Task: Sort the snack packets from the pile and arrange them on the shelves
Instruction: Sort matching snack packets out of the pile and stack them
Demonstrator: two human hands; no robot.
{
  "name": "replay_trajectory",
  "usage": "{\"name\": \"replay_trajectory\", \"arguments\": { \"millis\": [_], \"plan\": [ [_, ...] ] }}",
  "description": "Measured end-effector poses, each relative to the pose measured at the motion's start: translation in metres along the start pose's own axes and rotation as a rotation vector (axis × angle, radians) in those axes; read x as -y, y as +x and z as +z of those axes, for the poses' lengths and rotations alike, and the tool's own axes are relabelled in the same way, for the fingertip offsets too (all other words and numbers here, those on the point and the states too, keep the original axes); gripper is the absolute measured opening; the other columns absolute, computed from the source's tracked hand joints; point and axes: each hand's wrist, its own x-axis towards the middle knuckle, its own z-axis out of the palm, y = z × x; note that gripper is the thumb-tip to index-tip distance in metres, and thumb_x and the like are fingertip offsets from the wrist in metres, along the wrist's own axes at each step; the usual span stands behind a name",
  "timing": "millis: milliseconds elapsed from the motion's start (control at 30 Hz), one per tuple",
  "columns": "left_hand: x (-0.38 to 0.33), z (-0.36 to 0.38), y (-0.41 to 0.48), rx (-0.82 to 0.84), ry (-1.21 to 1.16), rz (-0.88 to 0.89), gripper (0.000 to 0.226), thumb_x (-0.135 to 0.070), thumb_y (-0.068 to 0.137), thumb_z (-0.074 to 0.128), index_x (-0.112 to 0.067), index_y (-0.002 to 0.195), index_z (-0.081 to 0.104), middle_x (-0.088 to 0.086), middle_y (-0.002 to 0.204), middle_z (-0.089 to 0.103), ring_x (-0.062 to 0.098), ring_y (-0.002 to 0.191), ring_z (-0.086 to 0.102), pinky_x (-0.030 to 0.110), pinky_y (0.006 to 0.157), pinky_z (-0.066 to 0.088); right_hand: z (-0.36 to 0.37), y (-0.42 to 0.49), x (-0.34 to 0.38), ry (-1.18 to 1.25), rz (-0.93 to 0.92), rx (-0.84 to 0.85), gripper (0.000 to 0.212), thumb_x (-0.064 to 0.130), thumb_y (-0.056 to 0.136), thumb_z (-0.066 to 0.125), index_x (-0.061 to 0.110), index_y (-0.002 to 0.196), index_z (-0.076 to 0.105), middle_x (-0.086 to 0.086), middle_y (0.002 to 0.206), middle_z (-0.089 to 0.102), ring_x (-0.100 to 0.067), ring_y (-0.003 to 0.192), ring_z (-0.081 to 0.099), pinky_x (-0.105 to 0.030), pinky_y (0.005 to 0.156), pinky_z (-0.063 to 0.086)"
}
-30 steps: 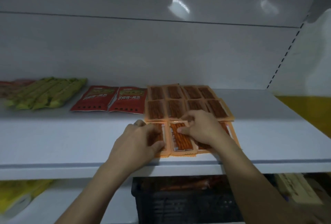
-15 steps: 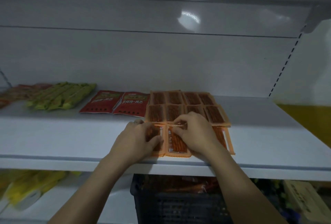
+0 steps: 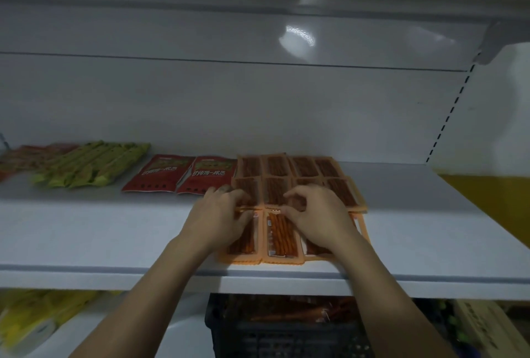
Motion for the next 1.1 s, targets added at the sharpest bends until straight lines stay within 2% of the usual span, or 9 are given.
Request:
{"name": "replay_trajectory", "arguments": {
  "millis": [133, 267, 400, 533, 733, 900, 1100],
  "plan": [
    [0.002, -0.009, -0.009, 0.031, 0.01, 0.031, 0.036, -0.046, 0.095, 0.053, -0.031, 0.128, 0.058, -0.008, 0.126, 0.057, 0.014, 0.115, 0.048, 0.032, 0.092, 0.045, -0.007, 0.0, -0.003, -0.065, -0.016, -0.038, 0.042, 0.048, 0.089, 0.064, 0.028, 0.125, 0.063, 0.006, 0.123, 0.066, -0.016, 0.115, 0.057, -0.041, 0.101, 0.044],
    [0.003, -0.019, -0.027, -0.025, 0.032, -0.006, 0.036, -0.046, 0.095, 0.054, -0.03, 0.127, 0.059, -0.006, 0.127, 0.059, 0.015, 0.115, 0.05, 0.035, 0.094, 0.045, -0.016, -0.006, 0.002, -0.063, -0.062, -0.03, 0.047, 0.051, 0.088, 0.063, 0.031, 0.13, 0.057, 0.004, 0.126, 0.062, -0.02, 0.12, 0.053, -0.043, 0.106, 0.04],
    [-0.004, -0.023, -0.057, -0.093, 0.032, -0.053, 0.036, -0.045, 0.096, 0.053, -0.027, 0.126, 0.062, -0.003, 0.127, 0.062, 0.019, 0.116, 0.053, 0.037, 0.094, 0.046, -0.01, -0.016, 0.019, -0.059, -0.166, -0.017, 0.056, 0.053, 0.09, 0.06, 0.034, 0.141, 0.046, 0.005, 0.142, 0.05, -0.018, 0.133, 0.04, -0.039, 0.111, 0.026],
    [0.006, -0.023, -0.098, -0.137, 0.111, -0.134, 0.036, -0.048, 0.094, 0.053, -0.027, 0.12, 0.065, -0.001, 0.118, 0.067, 0.024, 0.108, 0.057, 0.042, 0.087, 0.048, 0.013, -0.031, 0.044, -0.023, -0.255, -0.008, 0.058, 0.054, 0.089, 0.061, 0.034, 0.141, 0.045, 0.008, 0.142, 0.048, -0.016, 0.132, 0.039, -0.039, 0.111, 0.023],
    [0.034, -0.041, -0.148, -0.169, 0.196, -0.258, 0.036, -0.047, 0.095, 0.054, -0.027, 0.124, 0.063, -0.003, 0.122, 0.066, 0.022, 0.113, 0.055, 0.042, 0.09, 0.046, 0.042, -0.049, 0.083, 0.0, -0.352, 0.031, 0.059, 0.059, 0.089, 0.056, 0.034, 0.142, 0.044, 0.01, 0.146, 0.046, -0.015, 0.135, 0.036, -0.035, 0.112, 0.02],
    [0.068, -0.054, -0.18, -0.195, 0.211, -0.349, 0.041, -0.051, 0.095, 0.051, -0.031, 0.13, 0.057, -0.007, 0.128, 0.061, 0.019, 0.121, 0.05, 0.039, 0.096, 0.042, 0.062, -0.047, 0.131, -0.011, -0.446, 0.082, 0.061, 0.06, 0.09, 0.055, 0.033, 0.143, 0.044, 0.01, 0.146, 0.045, -0.014, 0.136, 0.035, -0.034, 0.113, 0.017],
    [0.149, -0.097, -0.249, -0.256, 0.23, -0.477, 0.043, -0.054, 0.094, 0.049, -0.031, 0.13, 0.056, -0.006, 0.122, 0.062, 0.021, 0.113, 0.052, 0.04, 0.092, 0.043, 0.111, -0.055, 0.24, 0.027, -0.598, 0.131, 0.062, 0.057, 0.088, 0.059, 0.032, 0.143, 0.045, 0.009, 0.145, 0.046, -0.012, 0.136, 0.033, -0.027, 0.108, 0.012]
  ]
}}
